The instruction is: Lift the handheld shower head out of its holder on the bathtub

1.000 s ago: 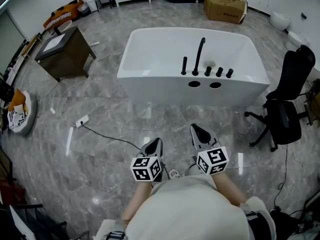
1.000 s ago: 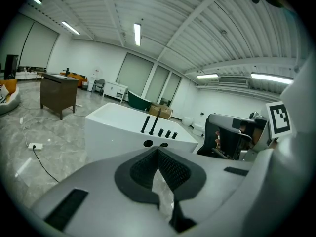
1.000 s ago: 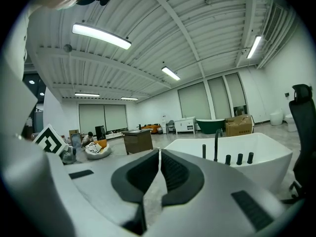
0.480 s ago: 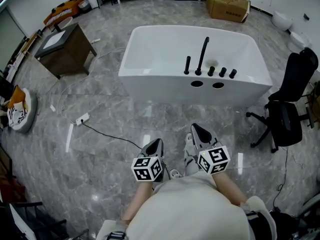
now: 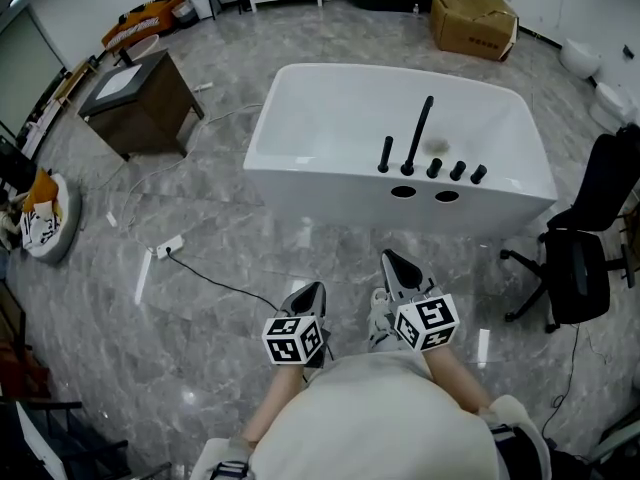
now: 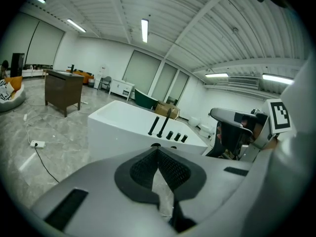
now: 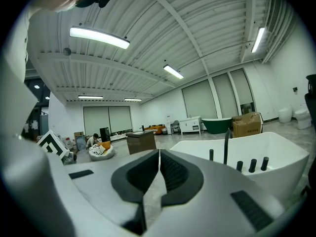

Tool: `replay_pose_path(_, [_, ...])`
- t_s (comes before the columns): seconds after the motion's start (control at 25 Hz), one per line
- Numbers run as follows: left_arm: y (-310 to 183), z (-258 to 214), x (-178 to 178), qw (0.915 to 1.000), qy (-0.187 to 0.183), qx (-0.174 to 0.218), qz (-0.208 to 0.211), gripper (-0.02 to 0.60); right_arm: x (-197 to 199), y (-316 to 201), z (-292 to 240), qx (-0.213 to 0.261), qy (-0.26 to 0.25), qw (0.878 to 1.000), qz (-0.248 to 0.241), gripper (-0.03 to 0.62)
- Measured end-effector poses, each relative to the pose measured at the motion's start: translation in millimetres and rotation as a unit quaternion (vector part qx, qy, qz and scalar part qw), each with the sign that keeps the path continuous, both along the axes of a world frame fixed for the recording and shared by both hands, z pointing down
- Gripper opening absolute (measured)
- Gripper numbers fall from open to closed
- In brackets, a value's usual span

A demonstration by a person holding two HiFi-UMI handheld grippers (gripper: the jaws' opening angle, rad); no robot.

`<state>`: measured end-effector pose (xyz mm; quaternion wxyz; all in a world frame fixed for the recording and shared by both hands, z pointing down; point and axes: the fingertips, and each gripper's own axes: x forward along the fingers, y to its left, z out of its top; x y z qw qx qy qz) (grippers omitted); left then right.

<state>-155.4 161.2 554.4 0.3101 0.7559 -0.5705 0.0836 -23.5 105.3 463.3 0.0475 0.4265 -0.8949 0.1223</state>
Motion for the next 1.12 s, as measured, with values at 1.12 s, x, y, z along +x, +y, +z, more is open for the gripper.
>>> replay_pose_path(1.12, [-229.3,-17.3,69.0,0.9996,-0.016,0.009,-0.021,0.020,63.1,-245.1,-8.0,0.004,-0.014,0.999,-0.030,0.021])
